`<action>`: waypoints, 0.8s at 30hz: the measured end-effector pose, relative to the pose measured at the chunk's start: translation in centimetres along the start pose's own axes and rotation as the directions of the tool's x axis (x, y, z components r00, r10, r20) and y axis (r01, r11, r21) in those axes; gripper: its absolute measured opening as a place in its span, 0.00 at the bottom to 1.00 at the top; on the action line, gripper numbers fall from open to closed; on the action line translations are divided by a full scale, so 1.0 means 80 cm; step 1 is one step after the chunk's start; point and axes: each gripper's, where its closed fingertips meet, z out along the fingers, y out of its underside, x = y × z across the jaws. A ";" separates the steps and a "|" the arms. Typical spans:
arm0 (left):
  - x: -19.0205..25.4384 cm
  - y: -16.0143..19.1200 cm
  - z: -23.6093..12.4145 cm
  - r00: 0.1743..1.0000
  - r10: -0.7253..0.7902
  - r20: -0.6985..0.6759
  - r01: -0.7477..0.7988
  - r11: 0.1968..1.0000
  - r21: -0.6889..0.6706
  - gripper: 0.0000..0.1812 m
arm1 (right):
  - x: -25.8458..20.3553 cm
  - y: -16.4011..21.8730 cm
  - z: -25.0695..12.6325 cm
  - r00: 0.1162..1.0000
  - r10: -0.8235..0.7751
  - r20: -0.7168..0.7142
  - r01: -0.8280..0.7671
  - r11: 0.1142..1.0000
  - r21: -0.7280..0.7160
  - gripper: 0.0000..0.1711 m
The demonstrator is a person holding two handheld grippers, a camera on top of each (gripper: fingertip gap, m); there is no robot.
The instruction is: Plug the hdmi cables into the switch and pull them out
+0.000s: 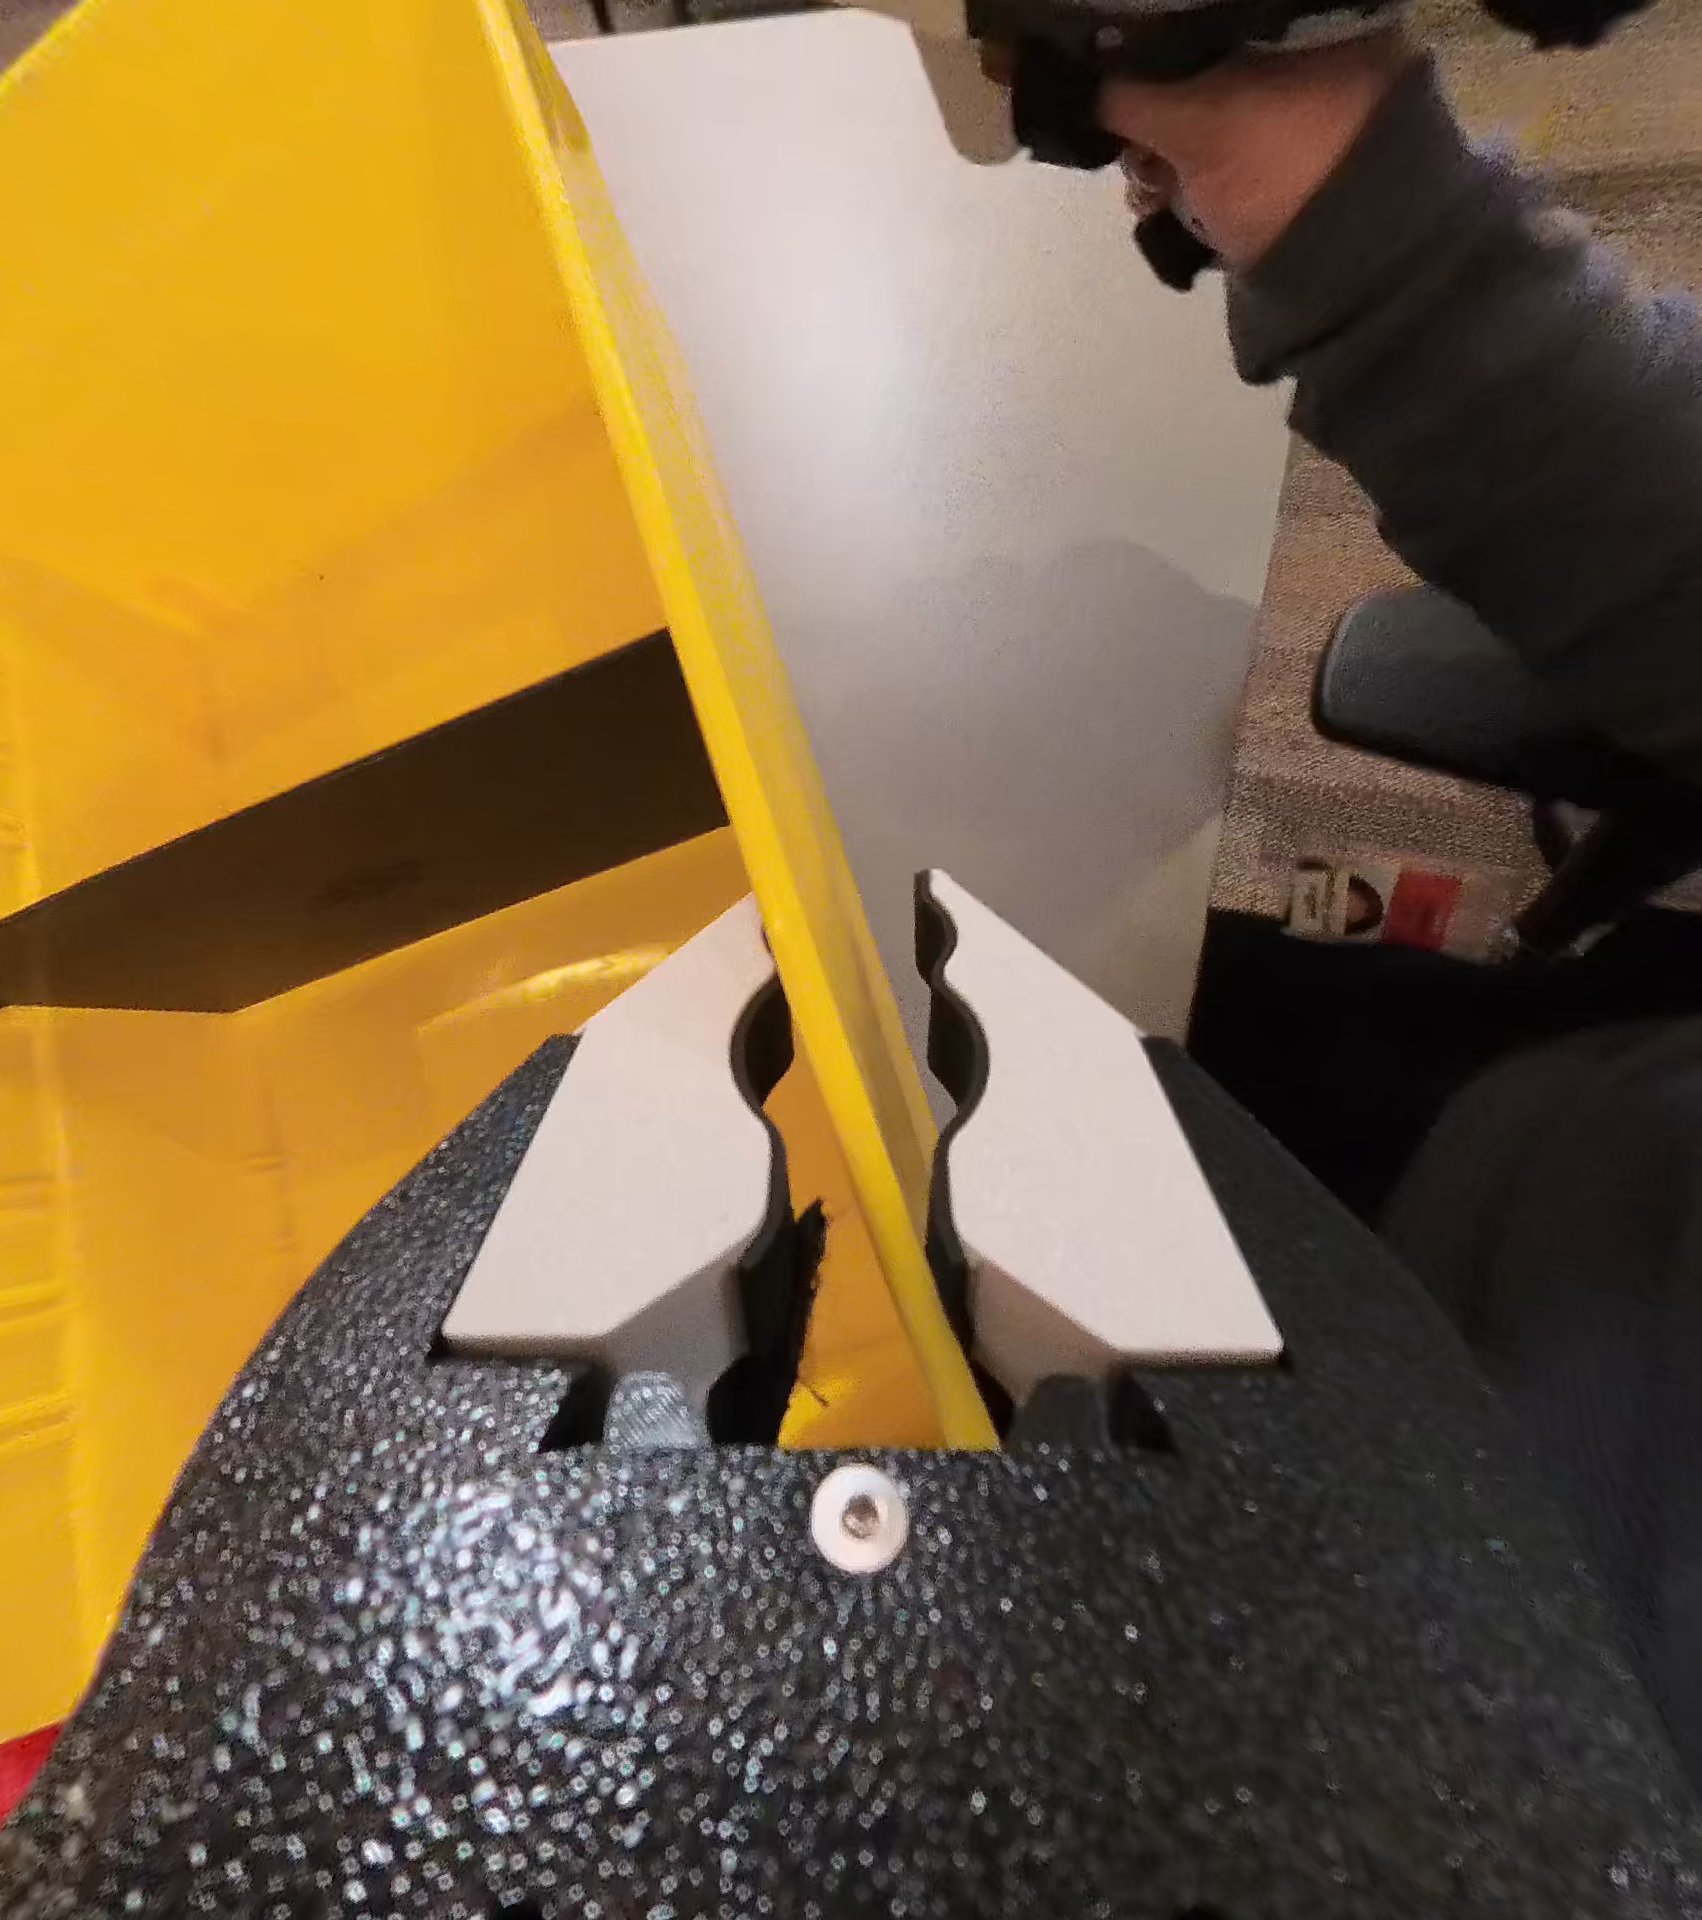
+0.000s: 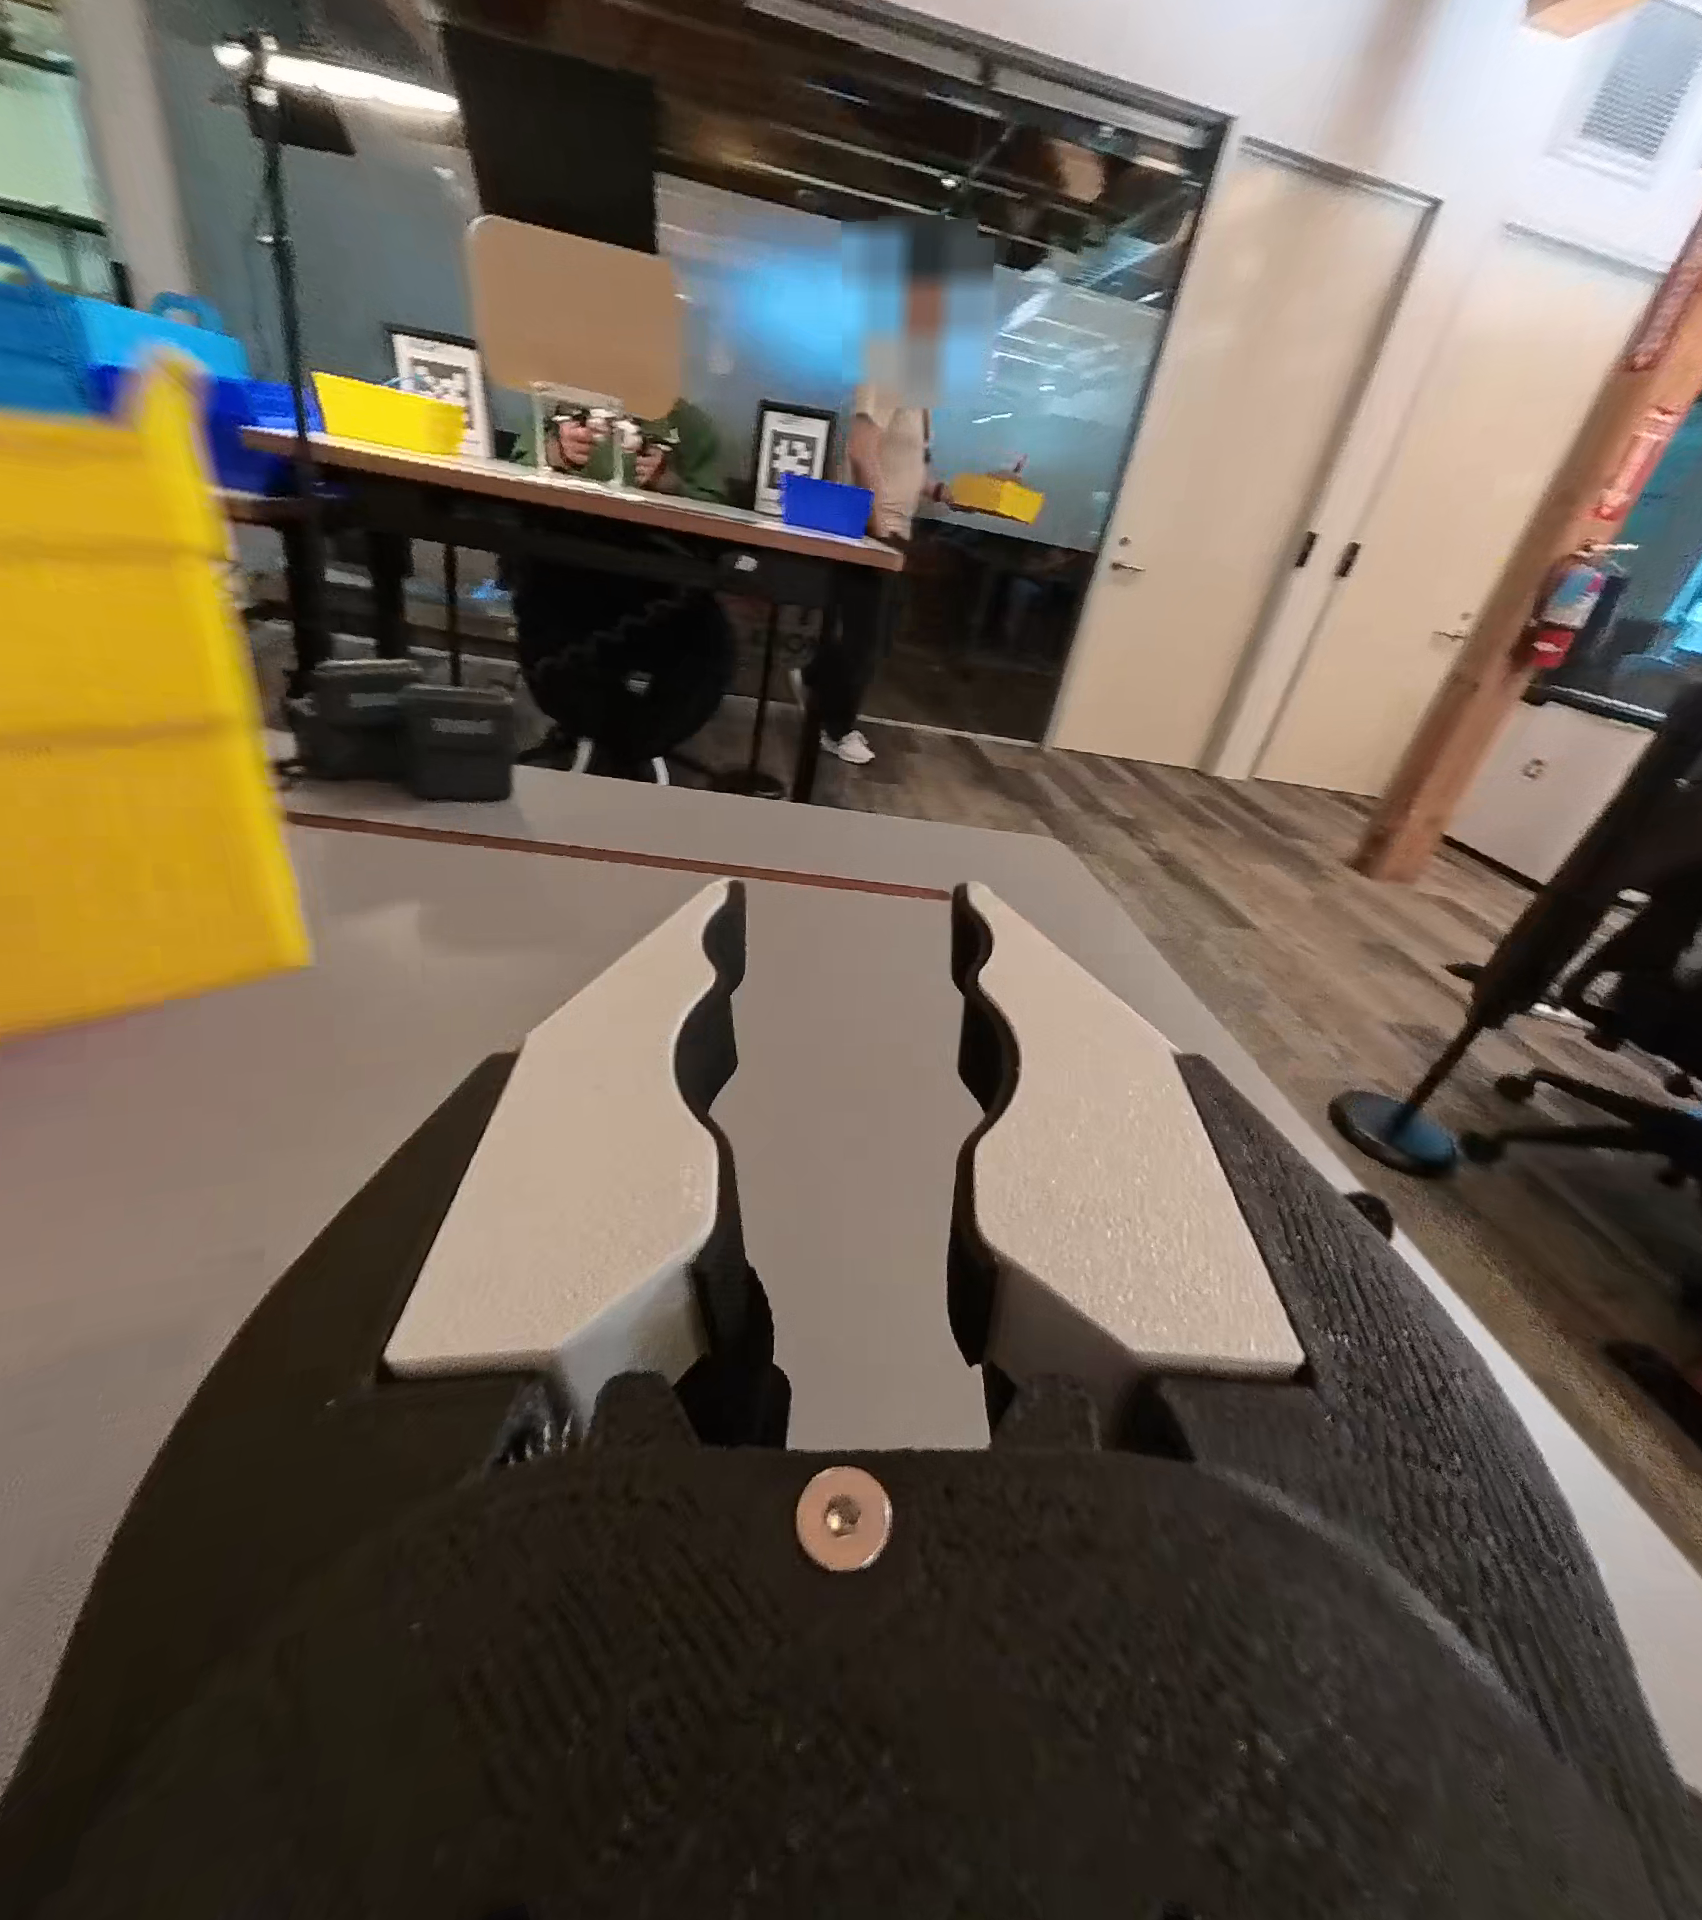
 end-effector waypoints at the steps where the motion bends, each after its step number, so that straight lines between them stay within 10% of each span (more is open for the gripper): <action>1: -0.003 -0.013 0.030 1.000 0.003 -0.022 -0.003 1.000 -0.005 0.11 | 0.014 0.003 -0.001 1.000 0.004 -0.025 -0.004 1.000 -0.003 0.22; 13: -0.019 -0.096 0.295 0.994 -0.083 -0.068 0.078 0.995 -0.068 0.11 | 0.089 0.057 -0.001 0.989 0.125 -0.080 -0.131 0.989 -0.068 0.22; 24: -0.018 -0.090 0.358 0.997 -0.020 0.077 0.029 0.992 -0.123 0.14 | 0.071 0.061 0.008 0.985 0.171 0.013 -0.170 0.982 -0.080 0.22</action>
